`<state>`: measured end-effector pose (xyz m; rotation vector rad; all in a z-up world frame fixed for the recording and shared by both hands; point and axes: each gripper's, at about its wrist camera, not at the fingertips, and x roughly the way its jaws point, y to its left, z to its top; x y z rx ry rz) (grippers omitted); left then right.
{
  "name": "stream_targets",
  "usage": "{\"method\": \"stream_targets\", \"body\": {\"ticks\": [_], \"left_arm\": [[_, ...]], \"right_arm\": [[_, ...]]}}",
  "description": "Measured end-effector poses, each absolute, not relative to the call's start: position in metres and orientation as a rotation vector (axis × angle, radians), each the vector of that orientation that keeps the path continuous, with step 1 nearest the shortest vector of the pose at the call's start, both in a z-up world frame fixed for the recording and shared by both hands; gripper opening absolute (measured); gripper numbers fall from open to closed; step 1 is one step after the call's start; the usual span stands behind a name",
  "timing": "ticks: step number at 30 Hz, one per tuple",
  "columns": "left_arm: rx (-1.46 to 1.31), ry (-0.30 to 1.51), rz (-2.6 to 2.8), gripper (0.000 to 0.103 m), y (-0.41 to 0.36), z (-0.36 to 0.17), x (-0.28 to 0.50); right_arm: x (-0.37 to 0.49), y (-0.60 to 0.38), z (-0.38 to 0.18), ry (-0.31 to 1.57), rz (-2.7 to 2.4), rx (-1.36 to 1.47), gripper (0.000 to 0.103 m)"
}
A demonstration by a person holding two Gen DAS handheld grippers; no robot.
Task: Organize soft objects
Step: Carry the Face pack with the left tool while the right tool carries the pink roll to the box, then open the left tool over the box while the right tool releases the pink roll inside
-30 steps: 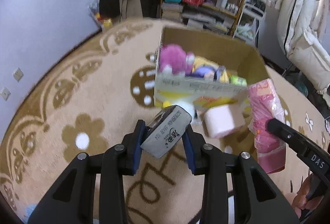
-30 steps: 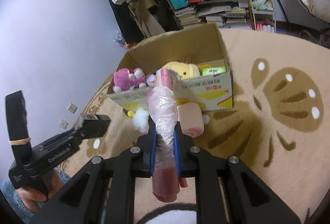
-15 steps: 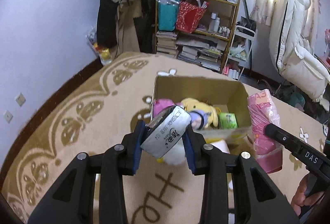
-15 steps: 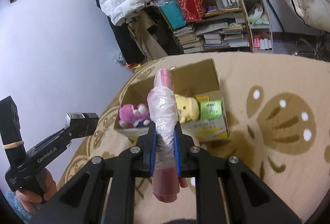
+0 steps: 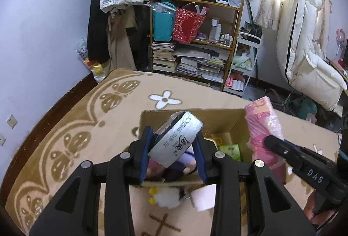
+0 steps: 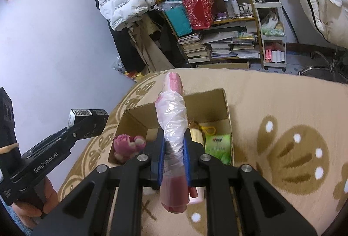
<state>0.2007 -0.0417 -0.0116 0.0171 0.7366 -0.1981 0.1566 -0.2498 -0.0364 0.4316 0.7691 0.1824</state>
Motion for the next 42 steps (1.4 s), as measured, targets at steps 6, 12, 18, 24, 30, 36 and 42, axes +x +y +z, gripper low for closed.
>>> {"method": "stream_targets", "body": {"ticks": [6,12,18,24,30,36,42], "left_arm": [[-0.036,0.772,-0.207,0.035,-0.044,-0.024,0.222],[0.007,0.813,-0.213,0.035,-0.053,-0.05,0.233],[-0.003,0.883,-0.176,0.036,-0.052,-0.072,0.242],[-0.028,0.884,-0.195,0.039,-0.055,-0.07,0.245],[0.023,0.862,-0.166,0.071,-0.06,-0.062,0.243],[0.055,0.853,-0.134,0.097,-0.06,-0.051,0.238],[0.022,0.828,-0.128,0.103,-0.045,-0.042,0.227]], "right_arm": [[0.176,-0.254,-0.046,0.794,0.162,0.472,0.016],[0.192,-0.263,-0.071,0.884,0.139,0.586,0.016],[0.195,-0.26,-0.081,0.92,0.133,0.582,0.017],[0.202,-0.263,-0.081,0.932,0.133,0.608,0.02],[0.203,-0.264,-0.069,0.921,0.138,0.594,0.024],[0.194,-0.259,-0.054,0.922,0.124,0.498,0.066],[0.179,-0.255,-0.041,0.902,0.133,0.445,0.093]]}}
